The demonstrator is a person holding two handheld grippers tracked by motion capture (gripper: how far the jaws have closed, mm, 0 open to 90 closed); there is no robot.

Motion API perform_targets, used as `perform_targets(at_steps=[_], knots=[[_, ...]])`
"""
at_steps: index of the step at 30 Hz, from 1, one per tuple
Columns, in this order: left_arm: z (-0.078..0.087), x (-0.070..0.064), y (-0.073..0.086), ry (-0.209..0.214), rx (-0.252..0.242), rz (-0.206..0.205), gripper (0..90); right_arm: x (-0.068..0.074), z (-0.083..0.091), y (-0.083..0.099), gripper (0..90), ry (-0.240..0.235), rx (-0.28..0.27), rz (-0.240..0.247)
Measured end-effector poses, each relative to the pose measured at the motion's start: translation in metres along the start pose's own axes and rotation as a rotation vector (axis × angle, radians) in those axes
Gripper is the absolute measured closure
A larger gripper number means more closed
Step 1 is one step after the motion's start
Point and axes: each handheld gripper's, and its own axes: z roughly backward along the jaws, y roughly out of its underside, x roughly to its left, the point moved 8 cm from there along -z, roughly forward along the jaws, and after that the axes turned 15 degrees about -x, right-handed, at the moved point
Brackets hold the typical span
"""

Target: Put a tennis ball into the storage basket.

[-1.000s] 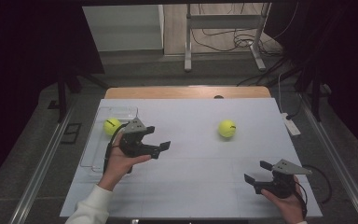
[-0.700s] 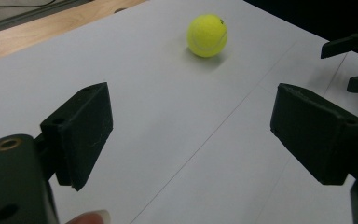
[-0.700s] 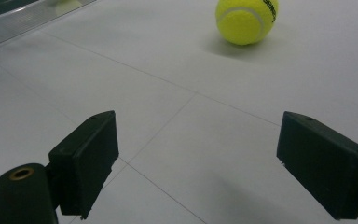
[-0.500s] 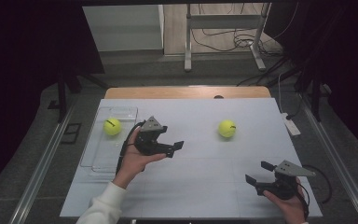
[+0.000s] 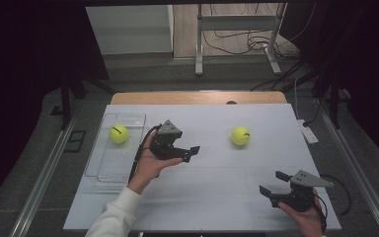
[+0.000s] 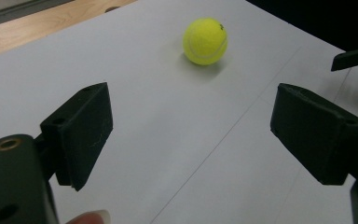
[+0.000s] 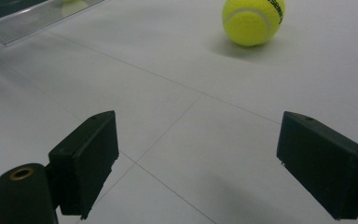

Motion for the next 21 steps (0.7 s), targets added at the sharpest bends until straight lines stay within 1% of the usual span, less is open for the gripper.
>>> perform_targets(at_steps=[3,6,9,10,11,16,17,21], knots=[[-0.005,0.000,-0.002,0.006,-0.006,0.014,14.2,-0.001,0.000,0.000,13.0,0.004,-0.001,-0.006],[-0.010,-0.001,-0.003,0.007,-0.002,0.015,14.3,-0.002,0.000,0.000,12.9,0.004,0.000,-0.009],[-0.018,-0.003,-0.004,0.011,0.005,0.016,14.3,-0.001,-0.002,-0.001,12.9,-0.005,-0.006,-0.016],[-0.018,-0.003,-0.004,0.011,0.005,0.016,14.3,-0.001,-0.002,-0.001,13.0,-0.008,-0.006,-0.018],[-0.023,-0.005,-0.007,0.015,0.009,0.010,14.3,0.000,-0.003,-0.001,13.0,-0.011,-0.008,-0.017],[-0.032,-0.009,-0.013,0.021,0.015,-0.005,14.3,0.000,-0.005,-0.001,12.9,-0.019,-0.008,-0.020],[-0.036,-0.011,-0.014,0.022,0.021,-0.014,14.2,0.001,-0.006,-0.001,13.0,-0.023,-0.009,-0.021],[-0.041,-0.013,-0.016,0.023,0.027,-0.018,14.2,0.001,-0.006,-0.002,13.0,-0.026,-0.010,-0.022]])
